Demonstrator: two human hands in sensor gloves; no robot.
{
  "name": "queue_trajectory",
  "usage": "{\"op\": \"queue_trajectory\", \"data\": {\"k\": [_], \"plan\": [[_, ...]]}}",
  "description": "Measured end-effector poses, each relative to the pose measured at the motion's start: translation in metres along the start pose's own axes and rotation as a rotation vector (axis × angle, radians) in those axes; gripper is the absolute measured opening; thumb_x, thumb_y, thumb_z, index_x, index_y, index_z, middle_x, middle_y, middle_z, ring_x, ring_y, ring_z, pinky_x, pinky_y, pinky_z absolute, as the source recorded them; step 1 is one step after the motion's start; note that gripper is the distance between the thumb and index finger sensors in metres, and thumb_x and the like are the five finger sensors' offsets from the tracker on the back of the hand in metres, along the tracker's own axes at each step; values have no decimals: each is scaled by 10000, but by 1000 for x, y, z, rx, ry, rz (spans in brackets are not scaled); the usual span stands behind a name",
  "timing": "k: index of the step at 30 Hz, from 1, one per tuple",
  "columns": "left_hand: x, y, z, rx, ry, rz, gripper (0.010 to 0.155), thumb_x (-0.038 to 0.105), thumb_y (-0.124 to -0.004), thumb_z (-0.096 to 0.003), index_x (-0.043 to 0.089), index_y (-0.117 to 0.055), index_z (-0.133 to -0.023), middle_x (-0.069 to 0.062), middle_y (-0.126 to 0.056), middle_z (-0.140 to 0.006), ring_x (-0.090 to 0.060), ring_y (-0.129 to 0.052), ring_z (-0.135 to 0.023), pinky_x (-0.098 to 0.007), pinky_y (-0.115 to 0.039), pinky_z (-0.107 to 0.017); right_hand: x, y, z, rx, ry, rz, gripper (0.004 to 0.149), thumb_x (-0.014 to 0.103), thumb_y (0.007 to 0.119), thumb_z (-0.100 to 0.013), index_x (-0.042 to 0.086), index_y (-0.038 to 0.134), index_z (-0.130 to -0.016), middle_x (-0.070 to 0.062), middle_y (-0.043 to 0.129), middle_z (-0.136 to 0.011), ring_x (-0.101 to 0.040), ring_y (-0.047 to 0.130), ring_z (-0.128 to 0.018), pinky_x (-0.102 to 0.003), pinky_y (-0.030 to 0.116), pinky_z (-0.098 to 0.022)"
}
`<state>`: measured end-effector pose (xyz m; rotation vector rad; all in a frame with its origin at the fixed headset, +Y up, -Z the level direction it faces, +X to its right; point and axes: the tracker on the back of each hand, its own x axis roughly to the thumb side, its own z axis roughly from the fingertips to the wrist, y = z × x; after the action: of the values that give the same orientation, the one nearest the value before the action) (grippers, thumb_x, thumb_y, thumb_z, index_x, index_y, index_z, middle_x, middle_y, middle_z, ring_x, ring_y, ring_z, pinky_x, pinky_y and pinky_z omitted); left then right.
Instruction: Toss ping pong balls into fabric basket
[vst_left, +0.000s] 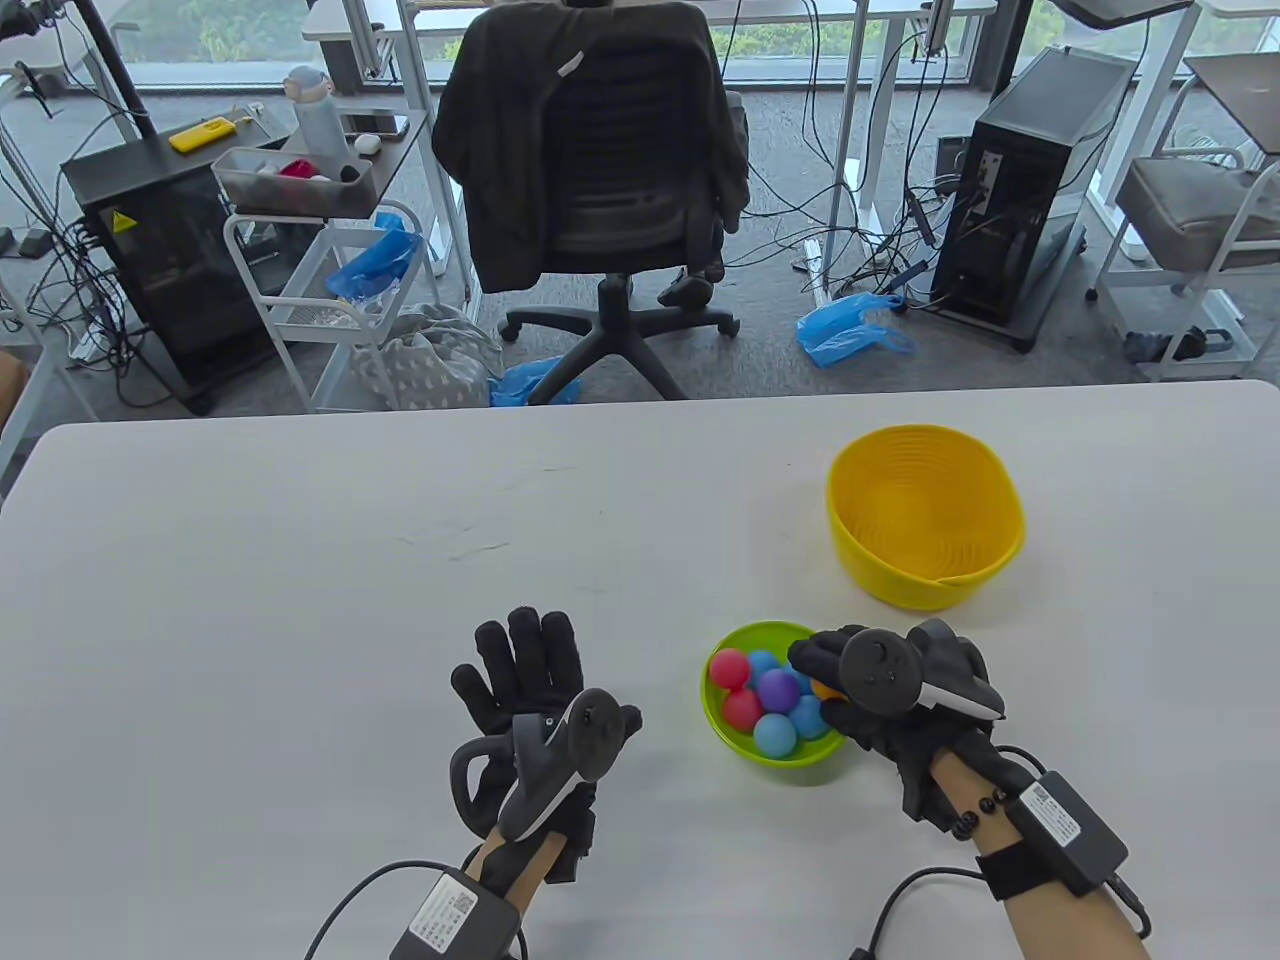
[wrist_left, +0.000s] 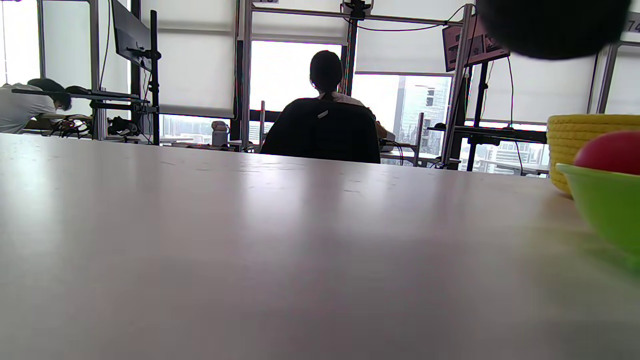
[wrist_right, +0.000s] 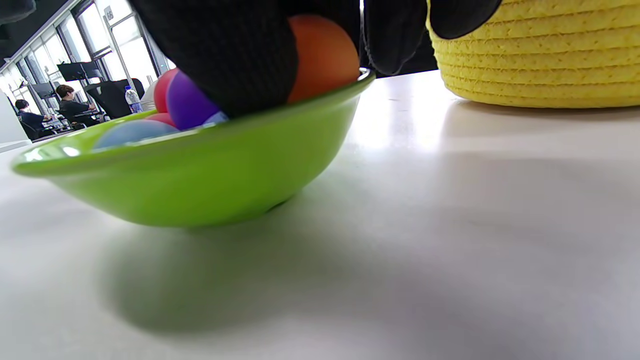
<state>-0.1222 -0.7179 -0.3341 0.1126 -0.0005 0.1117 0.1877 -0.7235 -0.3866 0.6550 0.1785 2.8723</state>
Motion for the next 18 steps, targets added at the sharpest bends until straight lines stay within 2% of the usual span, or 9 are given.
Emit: {"op": "queue_trajectory", "data": {"k": [4,8,13,18], "plan": [[0,0,0,2,2,4,1105,645,-763,-400,122,-128,-1137,-192,-39,-1213,-528,-61,-1088,-765,-133,-727,0,-10,7,-77,-16,-30,612,262,901,-493,256,651,-1051,-117,694,-1111,-490,705,-970,-634,621,-714],[0,-1,0,-4,0,10,1102,644,-763,-402,120,-131,-1137,-195,-67,-1212,-528,-59,-1088,-765,-133,-728,-2,-21,17,-173,-43,-125,587,265,887,-499,229,669,-1043,-186,701,-1085,-452,865,-853,-592,761,-636],[0,0,-1,-11,9,27,1103,643,-762,-403,122,-125,-1137,-197,-41,-1213,-531,-50,-1084,-763,-131,-729,-18,-26,23,-275,-32,-399,590,267,873,-506,180,659,-1049,-239,679,-1070,-450,889,-803,-556,806,-592],[-1,2,0,-7,14,49,1103,641,-765,-401,124,-125,-1137,-193,-40,-1213,-528,-44,-1085,-763,-127,-730,-42,-28,26,-391,58,-730,599,306,851,-519,139,644,-1056,-253,693,-1047,-438,925,-738,-532,841,-538]]}}
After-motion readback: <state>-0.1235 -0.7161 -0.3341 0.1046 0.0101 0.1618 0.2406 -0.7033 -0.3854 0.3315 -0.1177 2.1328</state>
